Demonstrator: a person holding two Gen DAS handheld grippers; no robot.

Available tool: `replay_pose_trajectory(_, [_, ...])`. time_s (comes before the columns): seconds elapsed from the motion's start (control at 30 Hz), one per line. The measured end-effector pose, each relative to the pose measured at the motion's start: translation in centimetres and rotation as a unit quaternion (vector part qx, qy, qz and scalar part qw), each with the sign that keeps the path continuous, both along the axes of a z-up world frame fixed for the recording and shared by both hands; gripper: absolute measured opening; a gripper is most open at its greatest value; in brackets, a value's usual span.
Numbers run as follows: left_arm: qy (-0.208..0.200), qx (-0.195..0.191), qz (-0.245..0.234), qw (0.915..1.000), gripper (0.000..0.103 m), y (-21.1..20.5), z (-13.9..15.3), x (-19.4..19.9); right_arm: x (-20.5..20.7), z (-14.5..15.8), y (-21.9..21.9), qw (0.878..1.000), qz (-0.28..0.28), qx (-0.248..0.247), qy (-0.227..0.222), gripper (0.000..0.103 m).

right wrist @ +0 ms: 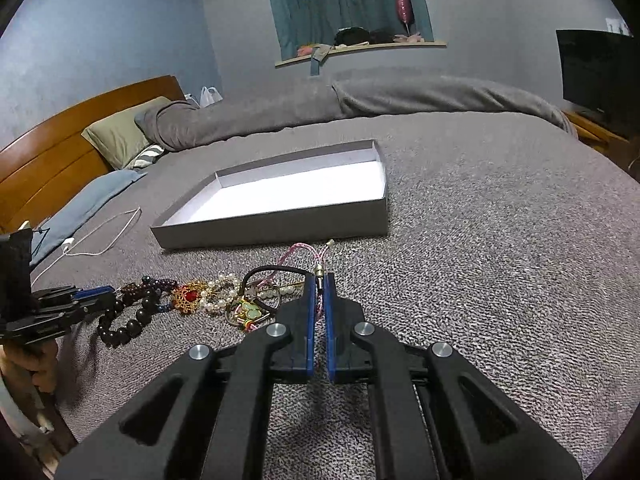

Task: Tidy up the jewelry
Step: 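Release the silver bangle into the box with the left tool while the right tool drops the pink bracelet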

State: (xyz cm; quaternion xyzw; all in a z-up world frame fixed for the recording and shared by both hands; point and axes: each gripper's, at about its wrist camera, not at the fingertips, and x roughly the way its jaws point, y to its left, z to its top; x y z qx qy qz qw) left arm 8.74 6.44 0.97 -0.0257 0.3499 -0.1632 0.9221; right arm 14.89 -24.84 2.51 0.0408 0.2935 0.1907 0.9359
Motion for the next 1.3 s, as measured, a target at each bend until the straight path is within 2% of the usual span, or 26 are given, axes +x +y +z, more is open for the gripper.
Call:
replay_pose_trajectory(0.07, [0.002,0.007,-0.001,1.0,0.021,-0.2,-0.1,0.1,-0.2,0.2,-0.2,1.0,-0.002,0.001,-0.007,0.004])
replay_pose_trajectory(0.13, [-0.006,0.016,-0.003,0.9999,0.015,-0.4,0.0,-0.1,-0.3,0.4,-0.1,1.0,-0.003,0.003,-0.011,0.004])
replay_pose_trajectory(0.17, [-0.014,0.018,-0.005,0.9997,0.005,-0.5,0.3,-0.3,-0.4,0.5,-0.2,1.0,-0.003,0.005,-0.014,0.004])
replay_pose_trajectory(0.2, [-0.022,0.021,-0.004,0.9995,0.005,-0.5,0.5,-0.5,-0.5,0.6,-0.2,1.0,-0.004,0.005,-0.016,0.004])
replay_pose_trajectory(0.33, [-0.057,0.022,0.011,0.9981,0.005,0.1,1.7,-1.2,-0.8,1.2,-0.2,0.999,-0.002,0.011,-0.032,0.004])
replay_pose_trajectory(0.57, [-0.073,0.002,0.018,0.9972,0.005,1.1,3.0,-1.2,-1.4,3.1,0.1,0.997,0.007,0.026,-0.076,0.004])
replay_pose_trajectory(0.7, [-0.071,-0.02,0.01,0.9972,0.005,1.1,3.8,-0.6,-1.1,4.3,0.1,0.995,0.013,0.045,-0.088,0.004])
replay_pose_trajectory(0.8, [-0.076,-0.02,0.007,0.9969,0.005,0.9,4.4,-0.2,-0.8,5.0,0.4,0.994,0.017,0.045,-0.096,0.004])
replay_pose_trajectory(0.97, [-0.09,-0.016,0.002,0.9959,0.005,0.3,6.0,1.2,0.2,6.5,0.7,0.993,0.02,0.05,-0.109,0.004])
replay_pose_trajectory(1.17, [-0.094,-0.031,-0.01,0.9951,0.005,-0.6,7.3,3.9,1.1,8.7,0.7,0.989,0.022,0.063,-0.13,0.004])
replay_pose_trajectory(1.3, [-0.101,-0.023,-0.02,0.9945,0.005,-2.0,7.9,5.6,3.0,9.2,1.3,0.99,0.023,0.06,-0.128,0.004])
